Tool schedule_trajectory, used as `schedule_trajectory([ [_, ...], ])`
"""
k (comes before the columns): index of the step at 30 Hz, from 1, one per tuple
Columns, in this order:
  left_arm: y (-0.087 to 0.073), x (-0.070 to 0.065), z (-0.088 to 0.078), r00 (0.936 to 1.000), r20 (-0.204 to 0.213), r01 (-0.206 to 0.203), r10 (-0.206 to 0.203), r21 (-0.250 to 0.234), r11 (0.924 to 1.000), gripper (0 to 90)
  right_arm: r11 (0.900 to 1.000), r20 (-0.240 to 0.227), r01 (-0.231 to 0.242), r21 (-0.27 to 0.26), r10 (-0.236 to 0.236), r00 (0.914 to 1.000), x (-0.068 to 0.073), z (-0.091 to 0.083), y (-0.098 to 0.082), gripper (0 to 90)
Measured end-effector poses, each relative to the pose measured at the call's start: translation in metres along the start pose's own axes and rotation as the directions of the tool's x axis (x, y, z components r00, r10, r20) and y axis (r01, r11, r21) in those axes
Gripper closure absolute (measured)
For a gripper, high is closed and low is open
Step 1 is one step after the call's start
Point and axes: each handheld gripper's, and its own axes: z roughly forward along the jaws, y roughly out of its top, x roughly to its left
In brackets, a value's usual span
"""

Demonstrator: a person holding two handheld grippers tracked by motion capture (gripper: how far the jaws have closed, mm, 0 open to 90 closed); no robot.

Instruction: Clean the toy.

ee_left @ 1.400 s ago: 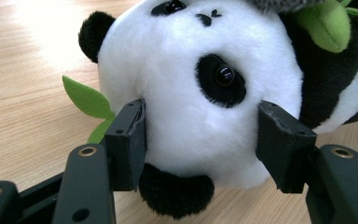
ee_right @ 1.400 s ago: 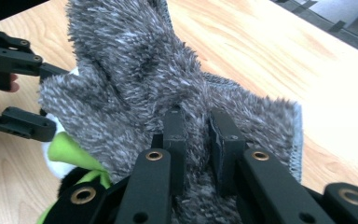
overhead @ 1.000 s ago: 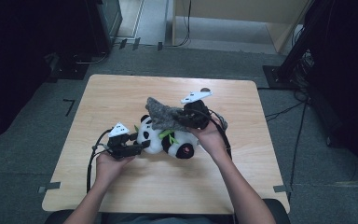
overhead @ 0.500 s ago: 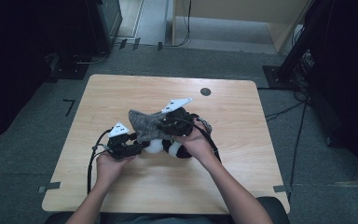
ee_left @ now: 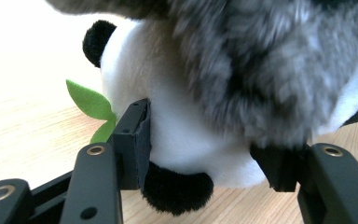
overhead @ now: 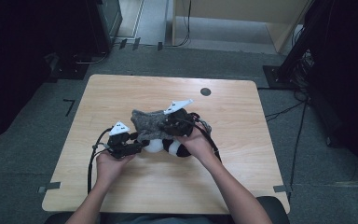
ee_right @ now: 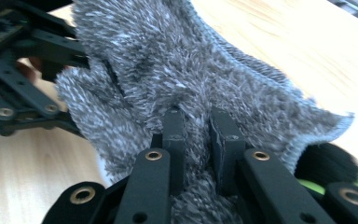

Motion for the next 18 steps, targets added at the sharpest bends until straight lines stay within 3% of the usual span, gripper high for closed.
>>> schedule_trajectory([
  [13,-0.001,0.001,-0.001,1.0,0.009,-0.003,0.003,0.006,1.0,44.2,0.999,0.094,-0.041,0.001,0.041,0.9947,-0.026,-0.015,-0.007,79.4],
  [16,-0.001,0.002,-0.001,0.9999,0.014,0.002,-0.002,0.004,1.0,44.2,0.999,0.121,-0.038,-0.005,0.039,0.9919,-0.031,-0.019,-0.008,79.3],
  [18,-0.002,0.002,-0.001,0.9998,0.017,0.006,-0.006,0.001,1.0,44.2,1.0,0.165,-0.031,-0.003,0.031,0.9857,-0.033,-0.024,-0.008,79.4],
])
